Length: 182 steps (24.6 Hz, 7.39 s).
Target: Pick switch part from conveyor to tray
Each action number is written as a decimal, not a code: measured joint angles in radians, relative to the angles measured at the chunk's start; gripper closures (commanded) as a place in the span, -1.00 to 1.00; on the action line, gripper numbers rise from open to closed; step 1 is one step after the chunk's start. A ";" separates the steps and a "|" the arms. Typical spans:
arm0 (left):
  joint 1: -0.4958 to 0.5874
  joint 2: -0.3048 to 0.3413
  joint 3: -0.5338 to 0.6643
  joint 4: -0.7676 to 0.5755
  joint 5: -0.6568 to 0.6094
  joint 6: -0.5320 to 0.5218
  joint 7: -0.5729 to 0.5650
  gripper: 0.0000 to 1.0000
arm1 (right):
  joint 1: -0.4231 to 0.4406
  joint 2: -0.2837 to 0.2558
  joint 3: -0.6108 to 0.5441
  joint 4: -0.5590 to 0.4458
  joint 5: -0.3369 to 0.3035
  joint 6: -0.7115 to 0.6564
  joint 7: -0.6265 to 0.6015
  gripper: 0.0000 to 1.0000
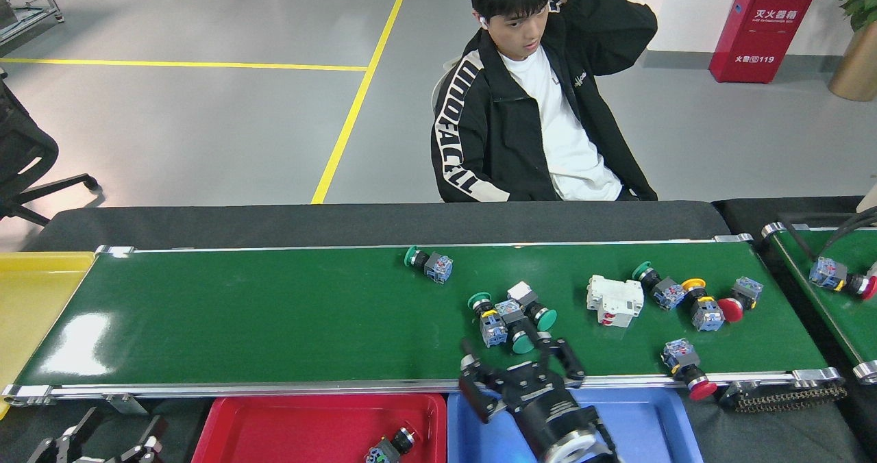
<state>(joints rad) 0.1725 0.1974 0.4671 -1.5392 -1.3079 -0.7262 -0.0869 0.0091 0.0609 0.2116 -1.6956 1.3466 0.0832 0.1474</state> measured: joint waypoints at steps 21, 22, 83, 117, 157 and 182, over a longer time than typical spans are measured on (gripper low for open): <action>-0.448 -0.045 -0.563 0.315 -0.209 0.357 -0.036 -1.00 | -0.090 0.086 0.159 0.192 0.087 0.148 -0.067 -0.90; -0.451 -0.045 -0.561 0.327 -0.209 0.365 -0.037 -1.00 | -0.120 0.088 0.184 0.226 0.087 0.180 -0.066 -0.91; 0.137 0.091 -0.364 -0.167 -0.216 -0.056 0.134 -1.00 | 0.307 -0.375 -0.375 0.058 -0.379 -0.852 0.018 -0.85; -0.199 -0.125 -0.028 0.127 -0.247 0.228 -0.080 -1.00 | -0.171 0.044 0.105 0.293 0.046 0.112 0.020 -0.83; -0.277 0.233 -0.162 0.449 0.033 0.162 0.069 0.89 | 0.015 0.030 0.273 0.047 0.019 -0.539 0.028 -1.00; 0.172 0.066 -0.309 -0.217 -0.177 -0.056 0.064 -1.00 | 0.146 -0.111 -0.289 -0.012 -0.132 -0.170 -0.085 -0.98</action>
<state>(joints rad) 0.3445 0.2630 0.1578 -1.7566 -1.4854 -0.7821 -0.0225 0.1547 -0.0497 -0.0770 -1.7078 1.2146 -0.0864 0.0628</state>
